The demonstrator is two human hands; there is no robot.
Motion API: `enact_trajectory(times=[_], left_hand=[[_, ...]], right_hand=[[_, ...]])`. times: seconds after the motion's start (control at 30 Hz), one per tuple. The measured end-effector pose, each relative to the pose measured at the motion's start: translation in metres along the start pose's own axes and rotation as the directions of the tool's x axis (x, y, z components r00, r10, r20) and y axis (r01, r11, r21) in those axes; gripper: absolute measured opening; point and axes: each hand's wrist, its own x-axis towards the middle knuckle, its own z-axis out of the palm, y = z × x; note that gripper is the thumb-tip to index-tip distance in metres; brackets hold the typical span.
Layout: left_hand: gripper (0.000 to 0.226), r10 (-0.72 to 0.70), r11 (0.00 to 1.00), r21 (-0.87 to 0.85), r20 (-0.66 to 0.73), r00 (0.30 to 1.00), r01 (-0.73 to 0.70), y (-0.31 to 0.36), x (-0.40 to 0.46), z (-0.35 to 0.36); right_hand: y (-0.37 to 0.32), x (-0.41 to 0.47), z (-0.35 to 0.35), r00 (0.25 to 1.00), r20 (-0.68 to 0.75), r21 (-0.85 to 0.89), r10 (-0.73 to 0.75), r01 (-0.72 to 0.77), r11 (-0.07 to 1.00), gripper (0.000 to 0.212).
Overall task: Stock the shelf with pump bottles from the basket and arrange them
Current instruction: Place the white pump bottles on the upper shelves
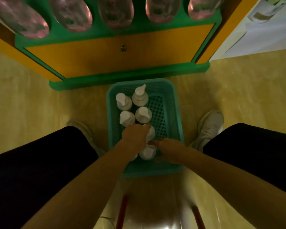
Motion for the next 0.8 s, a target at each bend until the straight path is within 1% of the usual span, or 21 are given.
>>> enact_trajectory(times=[0.07,0.13,0.2,0.27,0.3,0.43,0.53,0.6,0.63,0.7,0.73,0.8], left_hand=[[0.057,0.037,0.992,0.117,-0.004,0.999,-0.037,0.0,0.003,0.001],[0.052,0.06,0.976,0.212,-0.031,0.998,-0.052,0.002,0.005,0.003],[0.044,0.079,0.963,0.262,-0.055,0.995,-0.062,0.003,0.006,0.004],[0.04,0.099,0.957,0.281,-0.066,0.993,-0.077,0.001,0.007,0.003],[0.038,0.107,0.956,0.282,-0.072,0.992,-0.082,0.0,0.008,0.003],[0.037,0.128,0.964,0.248,-0.092,0.988,-0.102,-0.003,0.006,0.005],[0.036,0.154,0.963,0.236,-0.096,0.983,-0.128,-0.002,0.005,0.004],[0.033,0.151,0.971,0.205,-0.126,0.98,-0.123,-0.003,0.002,0.0],[0.034,0.138,0.978,0.178,-0.146,0.98,-0.112,-0.003,0.001,-0.003],[0.04,0.082,0.994,0.089,-0.198,0.977,-0.066,-0.004,-0.004,-0.01],[0.044,0.042,0.999,0.019,-0.222,0.974,-0.039,-0.005,-0.007,-0.016],[0.053,-0.013,0.985,-0.173,-0.237,0.971,-0.029,-0.007,-0.015,-0.027]], right_hand=[[-0.002,0.005,0.004,1.0,-0.006,0.001,-0.009,0.009,1.0,0.075],[-0.004,0.011,0.01,1.0,-0.018,-0.001,-0.012,0.012,1.0,0.07],[-0.006,0.016,0.016,0.997,-0.082,0.02,-0.014,0.016,1.0,0.061],[-0.006,0.018,0.02,0.988,-0.154,0.058,-0.021,0.03,0.998,0.055],[-0.005,0.017,0.022,0.986,-0.167,0.064,-0.023,0.034,0.997,0.054],[-0.008,0.015,0.027,0.985,-0.17,-0.006,-0.017,0.016,1.0,0.058],[-0.016,0.016,0.027,0.984,-0.177,-0.024,-0.022,0.018,1.0,0.054],[-0.015,0.013,0.026,0.983,-0.184,-0.008,-0.003,0.002,1.0,0.054],[-0.013,0.009,0.024,0.982,-0.188,0.036,0.023,-0.017,0.999,0.053],[-0.008,-0.001,0.015,0.976,-0.208,0.191,0.069,-0.028,0.981,0.051],[-0.006,-0.006,0.009,0.972,-0.224,0.283,0.076,-0.01,0.959,0.049],[-0.003,-0.018,-0.008,0.961,-0.26,0.436,0.092,0.032,0.899,0.041]])
